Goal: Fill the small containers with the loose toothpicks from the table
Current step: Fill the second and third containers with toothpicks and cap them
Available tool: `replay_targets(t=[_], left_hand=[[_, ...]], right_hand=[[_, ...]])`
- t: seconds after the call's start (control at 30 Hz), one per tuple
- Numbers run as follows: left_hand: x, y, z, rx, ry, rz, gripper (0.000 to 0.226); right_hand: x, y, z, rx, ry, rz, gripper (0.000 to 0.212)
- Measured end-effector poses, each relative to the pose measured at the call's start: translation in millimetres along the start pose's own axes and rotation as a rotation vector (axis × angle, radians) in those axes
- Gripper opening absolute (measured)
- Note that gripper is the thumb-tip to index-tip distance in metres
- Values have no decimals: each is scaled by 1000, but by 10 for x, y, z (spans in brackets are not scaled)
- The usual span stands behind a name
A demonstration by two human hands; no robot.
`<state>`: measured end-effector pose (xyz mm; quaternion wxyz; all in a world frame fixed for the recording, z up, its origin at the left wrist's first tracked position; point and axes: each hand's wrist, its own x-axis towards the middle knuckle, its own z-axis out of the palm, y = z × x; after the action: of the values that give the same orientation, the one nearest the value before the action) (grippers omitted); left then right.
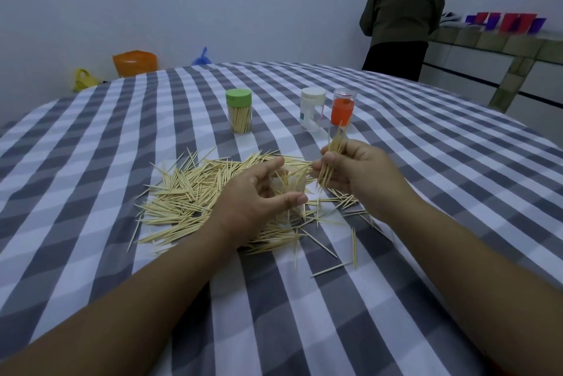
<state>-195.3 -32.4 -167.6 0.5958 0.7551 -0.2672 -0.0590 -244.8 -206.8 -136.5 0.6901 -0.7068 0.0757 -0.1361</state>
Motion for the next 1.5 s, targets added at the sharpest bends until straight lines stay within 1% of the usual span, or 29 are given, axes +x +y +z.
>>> replay_targets(t=[0.07, 0.13, 0.27, 0.33, 0.43, 0.53, 0.6, 0.67, 0.7, 0.73, 0.8, 0.83, 0.97, 1.1, 1.2, 1.3, 1.37, 1.43, 1.5], left_hand=[[4, -7, 11, -2, -11, 0, 91], [6, -7, 22, -7, -18, 2, 92], [0, -1, 32, -3, -19, 4, 92], [-4, -2, 34, 0, -16, 6, 92], [-9, -8, 33, -9, -10, 4, 93], [-8, -4, 32, -9, -14, 14, 92], [-6, -2, 33, 4, -15, 21, 85], [-6, 0, 35, 15, -20, 27, 69], [-8, 5, 35, 15, -22, 28, 67], [-8, 5, 31, 11, -24, 26, 71], [-4, -3, 24, 4, -25, 15, 88], [-7, -3, 19, 3, -25, 14, 92], [-6, -8, 14, 14, -19, 13, 90], [1, -4, 9, 17, -24, 22, 90], [8, -4, 4, 27, -21, 38, 89], [14, -4, 4, 16, -10, 31, 85], [11, 2, 9, -6, -4, 15, 86], [7, 2, 13, -24, -4, 2, 84], [9, 4, 16, -32, -4, 1, 81]], right_hand=[[6, -16, 66, 156, 23, 14, 14], [18, -49, 116, 256, 52, 7, 14], [45, -102, 197, 382, 112, -46, 14], [38, -104, 234, 414, 118, -71, 13], [7, -53, 279, 327, 99, -89, 15], [-18, 46, 306, 92, 93, -100, 18], [-37, 98, 313, -60, 76, -110, 19], [-71, 104, 321, -127, 51, -104, 14], [-86, 101, 323, -143, 47, -105, 11], [-97, 101, 322, -152, 50, -112, 11], [-107, 105, 317, -146, 56, -135, 13], [-110, 102, 315, -140, 63, -145, 14], [-132, 82, 290, -157, 68, -212, 13], [-163, 79, 263, -232, 14, -252, 13], [-172, 88, 279, -250, -13, -278, 18], [-162, 65, 258, -253, -47, -252, 17], [-128, 43, 168, -234, -78, -194, 15], [-100, 20, 49, -228, -178, -128, 19], [-74, 20, -56, -293, -264, -98, 24]])
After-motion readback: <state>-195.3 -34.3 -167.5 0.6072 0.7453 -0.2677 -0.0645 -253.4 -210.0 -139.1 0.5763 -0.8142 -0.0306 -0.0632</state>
